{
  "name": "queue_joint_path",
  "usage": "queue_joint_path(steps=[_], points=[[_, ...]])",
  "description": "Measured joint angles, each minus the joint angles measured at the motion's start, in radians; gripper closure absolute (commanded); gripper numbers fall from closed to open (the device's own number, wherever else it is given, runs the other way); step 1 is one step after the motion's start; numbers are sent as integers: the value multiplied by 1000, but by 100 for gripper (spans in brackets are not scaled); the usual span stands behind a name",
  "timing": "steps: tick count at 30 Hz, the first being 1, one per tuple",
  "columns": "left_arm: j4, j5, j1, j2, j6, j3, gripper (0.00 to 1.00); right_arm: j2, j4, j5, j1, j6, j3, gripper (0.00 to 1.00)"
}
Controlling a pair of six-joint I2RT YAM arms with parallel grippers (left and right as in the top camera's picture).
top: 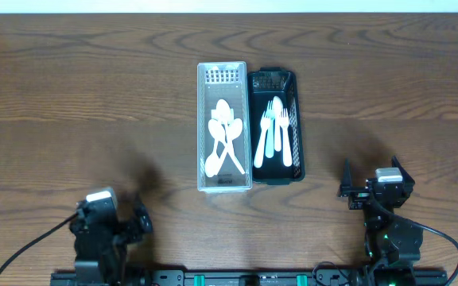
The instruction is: Pack container
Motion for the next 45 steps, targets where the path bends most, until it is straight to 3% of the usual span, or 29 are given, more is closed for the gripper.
queue_joint_path(steps=[8, 14, 22, 35, 45], points=[[507, 0, 0, -8, 166, -214, 2, 0, 0, 0, 0, 0, 0, 1], [754, 0, 0, -7, 239, -356, 2, 0, 0, 0, 0, 0, 0, 1], [762, 10, 0, -7, 258, -364, 2, 0, 0, 0, 0, 0, 0, 1], [761, 27, 20, -7, 57, -364, 2, 0, 0, 0, 0, 0, 0, 1], [761, 27, 41, -7, 13, -364, 2, 0, 0, 0, 0, 0, 0, 1]])
